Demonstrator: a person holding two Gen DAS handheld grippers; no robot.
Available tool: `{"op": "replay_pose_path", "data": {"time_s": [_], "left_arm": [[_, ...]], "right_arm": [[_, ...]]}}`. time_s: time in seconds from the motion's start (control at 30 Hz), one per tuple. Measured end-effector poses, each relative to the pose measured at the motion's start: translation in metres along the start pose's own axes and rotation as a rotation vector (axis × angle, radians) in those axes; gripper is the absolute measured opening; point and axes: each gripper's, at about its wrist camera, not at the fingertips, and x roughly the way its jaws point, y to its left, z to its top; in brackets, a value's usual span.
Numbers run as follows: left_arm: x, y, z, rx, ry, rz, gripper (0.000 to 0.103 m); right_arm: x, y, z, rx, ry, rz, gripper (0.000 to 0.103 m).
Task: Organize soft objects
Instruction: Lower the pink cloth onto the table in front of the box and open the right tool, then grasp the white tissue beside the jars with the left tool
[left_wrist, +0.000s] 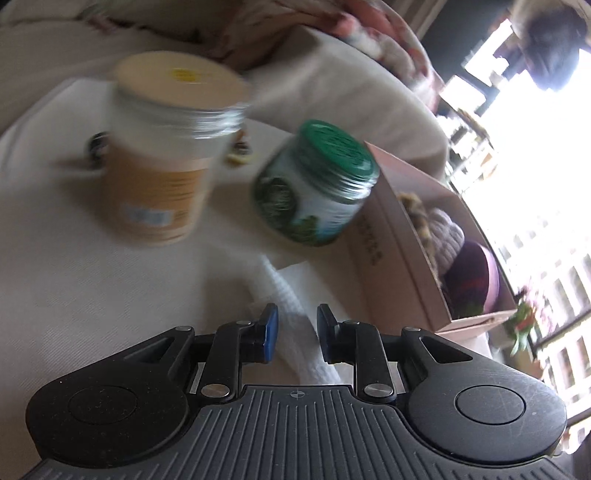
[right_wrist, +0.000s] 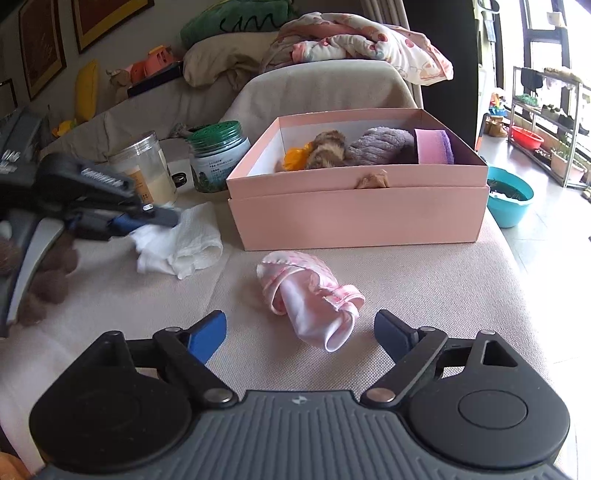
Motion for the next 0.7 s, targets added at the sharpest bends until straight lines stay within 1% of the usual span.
{"op": "replay_pose_path", "data": {"time_s": [0.2,0.27,0.4,0.43,0.5,0.6,0.63,0.7], "left_arm": [[0.015,-0.033,-0.002,0.154,0.033,-0.002,0.026],[0.017,-0.046,-0.009,0.227,0.039,0.017,0.026],[0.018,-0.073,-0.026,0.414,0.011,0.116,0.027],[0.019,-0.077,-0.030,0.456,0.004,0.139,0.029],[0.021,-0.085,-0.037,0.518,-0.011,0.183,0.031],[0.019,-0.089,-0.042,0.561,-0.032,0.233,0.031],[0.018,-0.089,-0.042,0.548,-0.029,0.222,0.028],[0.020,-0.092,-0.040,0.511,-0.025,0.189,0.029]], "right_arm": [[0.000,-0.001,0.000,0.005,0.002,0.010,0.090],[0.000,-0.001,-0.001,0.005,0.002,0.012,0.090],[0.000,0.000,0.000,0.005,0.002,0.013,0.091],[0.000,0.000,0.000,0.006,0.002,0.013,0.091],[0.000,0.000,0.000,0.006,0.002,0.013,0.091],[0.000,0.000,0.000,0.004,0.003,0.011,0.091],[0.000,0.000,0.000,0.004,0.003,0.010,0.091],[0.000,0.001,0.000,0.000,0.004,0.009,0.091]]}}
